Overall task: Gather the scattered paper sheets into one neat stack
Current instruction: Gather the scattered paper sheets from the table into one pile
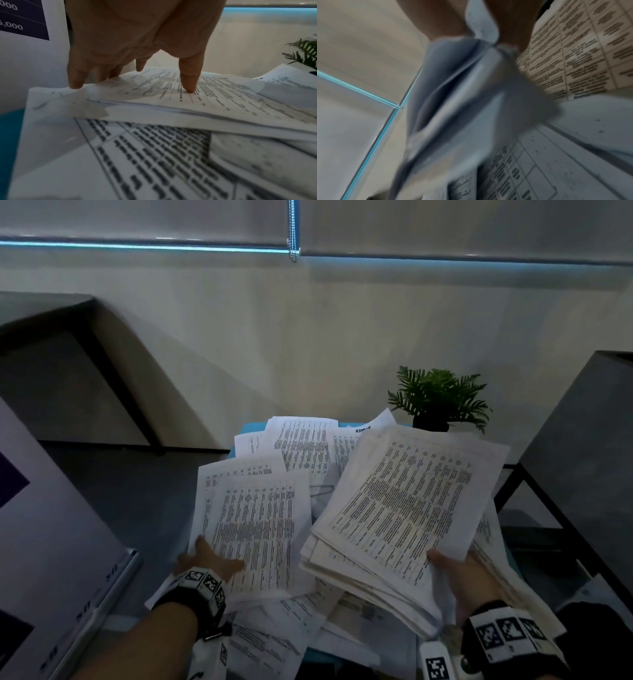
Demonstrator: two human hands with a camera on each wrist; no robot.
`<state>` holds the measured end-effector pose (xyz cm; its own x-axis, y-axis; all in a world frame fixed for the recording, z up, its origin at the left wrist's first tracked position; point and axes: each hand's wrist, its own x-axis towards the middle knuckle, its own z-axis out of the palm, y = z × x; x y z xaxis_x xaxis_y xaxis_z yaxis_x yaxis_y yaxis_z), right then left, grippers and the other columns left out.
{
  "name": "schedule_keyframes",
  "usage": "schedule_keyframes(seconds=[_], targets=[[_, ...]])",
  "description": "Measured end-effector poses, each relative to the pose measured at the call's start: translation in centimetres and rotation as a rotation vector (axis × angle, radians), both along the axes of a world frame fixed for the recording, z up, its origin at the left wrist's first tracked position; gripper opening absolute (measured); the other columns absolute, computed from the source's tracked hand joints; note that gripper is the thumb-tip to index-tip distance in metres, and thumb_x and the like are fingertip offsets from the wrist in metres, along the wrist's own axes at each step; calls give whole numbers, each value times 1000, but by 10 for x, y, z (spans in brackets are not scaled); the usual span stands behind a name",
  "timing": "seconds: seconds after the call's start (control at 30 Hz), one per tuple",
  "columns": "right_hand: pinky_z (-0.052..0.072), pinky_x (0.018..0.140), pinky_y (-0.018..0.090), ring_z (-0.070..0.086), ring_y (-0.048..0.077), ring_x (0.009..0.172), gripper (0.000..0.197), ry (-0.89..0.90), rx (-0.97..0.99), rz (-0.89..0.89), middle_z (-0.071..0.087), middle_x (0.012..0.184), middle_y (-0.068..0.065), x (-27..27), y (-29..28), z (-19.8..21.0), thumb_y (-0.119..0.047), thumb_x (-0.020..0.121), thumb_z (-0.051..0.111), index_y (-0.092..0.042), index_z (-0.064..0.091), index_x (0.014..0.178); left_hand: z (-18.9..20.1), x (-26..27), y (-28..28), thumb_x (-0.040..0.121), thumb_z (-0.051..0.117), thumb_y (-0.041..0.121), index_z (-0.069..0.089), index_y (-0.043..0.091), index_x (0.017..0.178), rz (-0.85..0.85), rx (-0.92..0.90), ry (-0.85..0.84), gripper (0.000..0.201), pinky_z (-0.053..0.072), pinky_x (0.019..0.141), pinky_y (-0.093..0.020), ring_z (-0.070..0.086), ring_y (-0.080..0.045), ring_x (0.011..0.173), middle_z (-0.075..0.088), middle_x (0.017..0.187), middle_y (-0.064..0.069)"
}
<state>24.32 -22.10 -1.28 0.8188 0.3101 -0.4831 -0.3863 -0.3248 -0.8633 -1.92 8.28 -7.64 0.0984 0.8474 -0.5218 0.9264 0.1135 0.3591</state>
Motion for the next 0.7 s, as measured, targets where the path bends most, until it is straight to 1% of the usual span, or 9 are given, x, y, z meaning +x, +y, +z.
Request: schedule_keyframes(seconds=[0.1, 0.2, 0.3, 0.37, 0.43, 0.5, 0.57, 0.63, 0.7], targets=[[47, 93, 51, 61, 37, 96, 19, -12, -4, 17, 65, 101, 24, -6, 6, -2, -17, 81, 69, -3, 63, 92, 4, 0, -4, 47, 78, 55, -4, 25, 150, 15, 45, -17, 136, 27, 113, -52, 22, -39, 140, 16, 155, -18], [46, 90, 49, 60, 38, 97, 13, -19, 6, 24, 65, 99, 25, -10, 11, 0, -14, 82, 68, -4, 62, 87, 17, 2, -18, 57, 81, 48, -4, 28, 149, 9, 155, -16, 127, 29, 110, -56, 27, -40, 137, 17, 152, -18], [46, 88, 47, 59, 37, 96, 24, -34, 4, 27, 63, 97, 23, -14, 14, 2, -14, 81, 69, 1, 61, 97, 21, 2, -22, 63, 81, 32, -5, 31, 148, 8, 234, -125, 121, 37, 104, -55, 40, -38, 128, 26, 146, -17], [44, 83, 43, 57, 33, 93, 26, -46, -3, 31, 61, 95, 20, -16, 14, 6, -13, 83, 67, 4, 58, 101, 22, 1, -22, 65, 80, 19, 0, 24, 148, 39, 259, -291, 115, 46, 98, -51, 49, -38, 119, 35, 143, -19], [42, 81, 39, 54, 31, 91, 27, -44, -1, 33, 60, 95, 18, -16, 13, 10, -12, 84, 66, 4, 57, 103, 25, 0, -23, 70, 77, 6, 4, 11, 149, 95, 257, -402, 107, 43, 101, -44, 48, -37, 122, 38, 143, -21], [39, 82, 39, 50, 28, 89, 21, -45, -5, 31, 55, 92, 16, -16, 11, 14, -11, 86, 64, 4, 55, 97, 26, -1, -21, 72, 74, 0, 24, 1, 143, 156, 216, -448, 87, 42, 98, -42, 51, -36, 118, 47, 135, -21], [39, 85, 40, 47, 25, 87, 17, -37, -6, 33, 52, 91, 14, -17, 9, 18, -10, 86, 64, 2, 53, 91, 21, -3, -12, 72, 71, -4, 52, -6, 123, 172, 129, -515, 55, 50, 92, -45, 60, -35, 101, 60, 121, -26], [40, 85, 40, 49, 26, 88, 20, -36, -20, 24, 55, 93, 16, -17, 7, 17, -11, 85, 65, 4, 54, 90, 17, -7, -4, 75, 67, -4, 61, -9, 112, 172, 85, -550, 38, 52, 88, -44, 62, -35, 95, 64, 112, -27], [44, 87, 42, 54, 30, 91, 28, -24, -22, -8, 60, 97, 18, -18, 7, 15, -12, 83, 67, 8, 56, 100, 19, -7, -4, 80, 61, -4, 58, -7, 116, 173, 130, -598, 36, 49, 90, -43, 60, -37, 101, 63, 116, -26]])
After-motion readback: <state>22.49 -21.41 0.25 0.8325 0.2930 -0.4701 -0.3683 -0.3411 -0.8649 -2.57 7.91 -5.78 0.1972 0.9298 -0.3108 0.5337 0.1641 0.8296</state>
